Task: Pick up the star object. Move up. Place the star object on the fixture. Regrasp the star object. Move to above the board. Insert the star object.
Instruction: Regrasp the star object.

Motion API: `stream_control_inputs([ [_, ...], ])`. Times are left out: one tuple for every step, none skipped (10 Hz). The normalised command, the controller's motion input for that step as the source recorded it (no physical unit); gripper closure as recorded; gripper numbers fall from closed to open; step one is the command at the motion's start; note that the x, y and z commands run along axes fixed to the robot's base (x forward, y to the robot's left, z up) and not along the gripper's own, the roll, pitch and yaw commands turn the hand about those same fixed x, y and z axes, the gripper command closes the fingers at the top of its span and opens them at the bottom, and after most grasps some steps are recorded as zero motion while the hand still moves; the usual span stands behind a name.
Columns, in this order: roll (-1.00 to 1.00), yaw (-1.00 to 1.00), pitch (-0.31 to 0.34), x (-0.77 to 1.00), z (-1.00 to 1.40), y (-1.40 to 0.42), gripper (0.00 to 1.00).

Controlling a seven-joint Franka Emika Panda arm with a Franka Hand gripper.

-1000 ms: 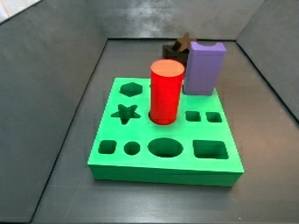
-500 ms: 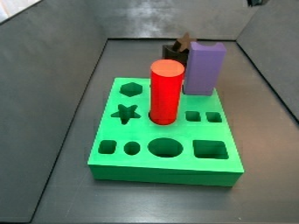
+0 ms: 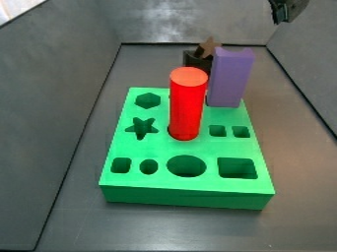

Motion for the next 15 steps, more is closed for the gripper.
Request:
stream_control_inputs([
  [0.05, 0.21, 0.018, 0.03, -1.0, 0.08, 0.0],
  [0.04, 0.19, -0.028, 0.05, -1.0, 0.07, 0.0],
  [0.05, 0.17, -0.067, 0.06, -1.0, 0.07, 0.0],
  [0.05, 0.13, -0.11, 0.06, -1.0, 0.06, 0.0],
  [0.06, 0.1, -0.132, 0.07, -1.0, 0.06, 0.0],
  [0.07, 0.06, -0.139, 0.08, -1.0, 0.05, 0.0],
  [0.07, 0.02, -0.128, 0.09, -1.0, 0.05, 0.0],
  [0.07, -0.01, -0.114, 0.1, -1.0, 0.04, 0.0],
  [0.07, -0.02, -0.104, 0.1, -1.0, 0.04, 0.0],
  [0.08, -0.05, -0.066, 0.1, -0.86, 0.02, 0.0],
  [0.08, -0.05, -0.05, 0.09, -0.76, 0.02, 0.0],
  [0.07, -0.05, -0.018, 0.08, -0.52, 0.01, 0.0],
  [0.07, -0.03, -0.008, 0.07, -0.38, 0.01, 0.0],
  [0.07, -0.02, -0.001, 0.07, -0.25, 0.01, 0.0],
  [0.06, -0.01, 0.013, 0.01, -0.18, -0.01, 0.0],
])
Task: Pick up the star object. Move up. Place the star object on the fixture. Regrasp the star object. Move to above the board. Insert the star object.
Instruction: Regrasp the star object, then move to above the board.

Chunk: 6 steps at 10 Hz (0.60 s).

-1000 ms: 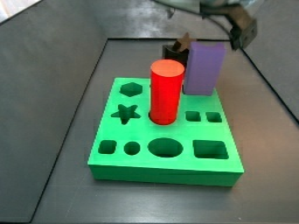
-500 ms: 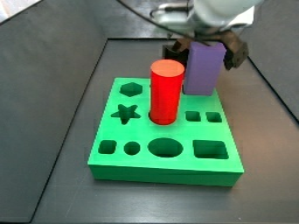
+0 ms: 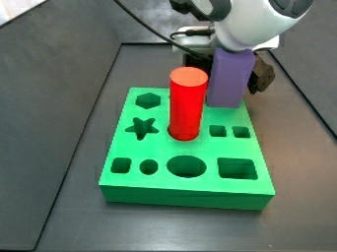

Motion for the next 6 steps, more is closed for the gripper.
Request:
stream_control_inputs([
  [0.05, -0.01, 0.012, 0.01, -0.18, 0.0, 0.0],
  [0.05, 0.0, 0.012, 0.01, -0.18, 0.0, 0.0],
  [0.05, 0.0, 0.012, 0.01, -0.18, 0.0, 0.0],
  [0.05, 0.0, 0.012, 0.01, -0.18, 0.0, 0.0],
  [0.0, 0.0, 0.0, 0.0, 0.0, 0.0, 1.0],
  [0.04, -0.17, 0.108, 0.01, 1.0, 0.03, 1.0],
])
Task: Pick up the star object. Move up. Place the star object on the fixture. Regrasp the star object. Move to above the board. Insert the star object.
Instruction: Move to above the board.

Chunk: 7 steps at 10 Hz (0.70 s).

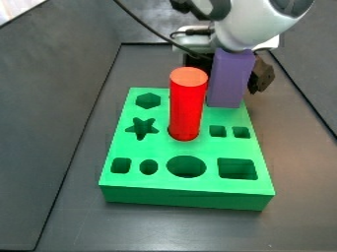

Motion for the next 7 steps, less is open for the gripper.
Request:
stream_control_inputs([
  [0.03, -0.17, 0.109, 0.01, 1.0, 0.03, 1.0],
  [0.01, -0.11, 0.121, 0.0, 1.0, 0.02, 1.0],
  [-0.01, -0.07, 0.137, 0.0, 1.0, 0.02, 1.0],
  [-0.03, -0.02, 0.156, 0.0, 1.0, 0.02, 1.0],
  [-0.03, 0.01, 0.162, 0.0, 1.0, 0.02, 1.0],
  [-0.04, 0.05, 0.155, 0.0, 1.0, 0.02, 1.0],
  [-0.05, 0.07, 0.141, -0.01, 1.0, 0.02, 1.0],
])
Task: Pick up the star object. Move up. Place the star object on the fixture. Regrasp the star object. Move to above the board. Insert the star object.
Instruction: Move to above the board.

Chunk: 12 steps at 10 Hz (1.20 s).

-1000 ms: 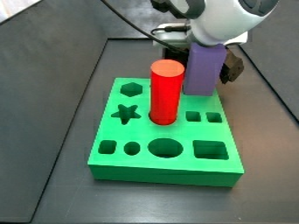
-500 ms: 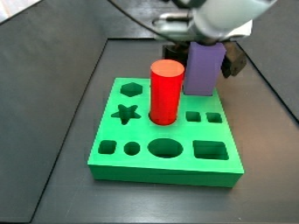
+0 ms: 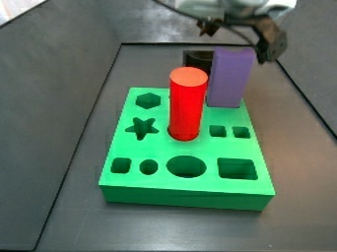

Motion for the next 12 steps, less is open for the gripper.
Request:
stream_control_inputs([
  [-0.05, 0.1, 0.116, -0.01, 1.0, 0.01, 1.0],
  [-0.05, 0.11, 0.104, -0.01, 1.0, 0.01, 1.0],
  [-0.04, 0.11, 0.085, 0.0, 1.0, 0.01, 1.0],
  [-0.04, 0.11, 0.068, 0.0, 1.0, 0.01, 1.0],
  [-0.04, 0.1, 0.058, 0.0, 1.0, 0.0, 1.0],
  [-0.03, 0.09, 0.051, 0.0, 1.0, 0.0, 1.0],
  [-0.03, 0.08, 0.047, 0.01, 1.0, -0.01, 1.0],
  [-0.03, 0.07, 0.053, 0.01, 1.0, -0.01, 1.0],
  [-0.03, 0.06, 0.064, 0.02, 0.88, -0.02, 1.0],
  [-0.03, 0.06, 0.071, 0.02, 0.77, -0.02, 1.0],
  [-0.04, 0.06, 0.086, 0.02, 0.55, -0.02, 1.0],
  [-0.04, 0.06, 0.098, 0.02, 0.38, -0.02, 1.0],
])
